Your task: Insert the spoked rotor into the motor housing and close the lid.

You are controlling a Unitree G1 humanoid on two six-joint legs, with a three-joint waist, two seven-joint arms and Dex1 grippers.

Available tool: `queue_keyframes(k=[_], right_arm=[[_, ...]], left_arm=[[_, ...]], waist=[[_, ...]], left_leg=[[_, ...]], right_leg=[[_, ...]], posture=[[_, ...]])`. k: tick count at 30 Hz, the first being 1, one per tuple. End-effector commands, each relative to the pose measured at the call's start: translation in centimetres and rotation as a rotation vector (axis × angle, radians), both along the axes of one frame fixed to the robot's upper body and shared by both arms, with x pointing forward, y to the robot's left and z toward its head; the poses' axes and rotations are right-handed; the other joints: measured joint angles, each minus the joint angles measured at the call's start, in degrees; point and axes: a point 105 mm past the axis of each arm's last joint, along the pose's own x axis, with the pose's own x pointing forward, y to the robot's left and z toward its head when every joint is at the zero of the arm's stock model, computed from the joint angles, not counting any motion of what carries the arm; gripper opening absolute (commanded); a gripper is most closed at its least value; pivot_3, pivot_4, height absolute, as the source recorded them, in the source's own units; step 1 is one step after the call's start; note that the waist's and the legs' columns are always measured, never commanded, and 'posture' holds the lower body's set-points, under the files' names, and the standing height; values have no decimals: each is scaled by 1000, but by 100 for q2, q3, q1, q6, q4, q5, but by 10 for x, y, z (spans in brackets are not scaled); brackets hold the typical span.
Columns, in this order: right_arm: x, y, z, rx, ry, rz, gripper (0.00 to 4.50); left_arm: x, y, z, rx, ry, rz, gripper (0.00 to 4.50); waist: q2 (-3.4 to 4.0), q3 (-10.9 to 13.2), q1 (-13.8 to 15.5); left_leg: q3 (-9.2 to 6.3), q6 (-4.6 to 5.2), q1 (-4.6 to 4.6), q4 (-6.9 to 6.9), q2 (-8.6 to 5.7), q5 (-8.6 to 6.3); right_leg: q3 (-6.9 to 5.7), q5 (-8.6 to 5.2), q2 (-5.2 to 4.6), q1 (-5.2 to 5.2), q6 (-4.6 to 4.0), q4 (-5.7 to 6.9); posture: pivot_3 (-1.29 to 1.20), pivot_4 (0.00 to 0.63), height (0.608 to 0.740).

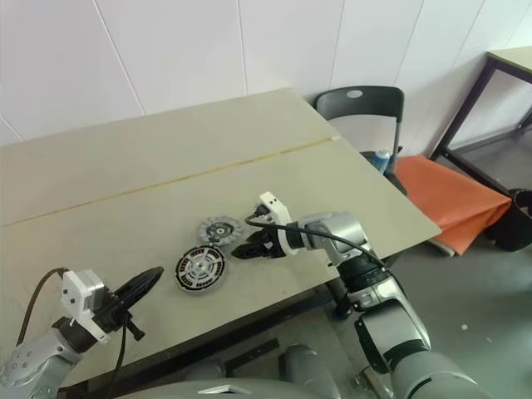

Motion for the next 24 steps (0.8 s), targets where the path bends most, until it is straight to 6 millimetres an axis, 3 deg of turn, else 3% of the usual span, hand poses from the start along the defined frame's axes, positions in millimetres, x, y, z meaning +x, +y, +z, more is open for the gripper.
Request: queue_keyframes(k=[1, 3, 8, 13, 24], right_arm=[[10, 0, 8, 15, 4, -44, 4459], [10, 2, 11, 15, -48, -15, 4459], [-8, 15, 50, -2, -558, 358, 4459], [-20, 13, 57, -168, -891, 680, 4459], [-15, 45, 57, -353, -1226, 1077, 4459]], left_arm=[[2, 1, 8, 10, -29, -26, 0], [5, 4, 8, 11, -31, -23, 0], [12, 9, 8, 18, -28, -18, 0], [13, 9, 10, 9, -20, -23, 0], [0, 8, 14, 38, 44, -91, 0]], waist=[[1, 0, -5], [0, 0, -10], [5, 3, -2], [0, 1, -7], [-3, 2, 16]], left_leg=[[0, 0, 4, 0, 0, 0], [0, 0, 12, 0, 0, 0], [5, 0, 3, 0, -1, 0], [3, 3, -15, -2, 1, -2], [4, 2, -1, 0, 3, -1]], right_leg=[[0, 0, 1, 2, -1, 1], [0, -1, 2, 7, -2, 2], [-5, -1, -2, 3, 2, -2], [-9, 9, 0, -13, 20, -3], [-7, 0, -4, -6, 0, 3]], posture=[[0, 0, 740], [0, 0, 740], [0, 0, 740], [0, 0, 740], [0, 0, 740]])
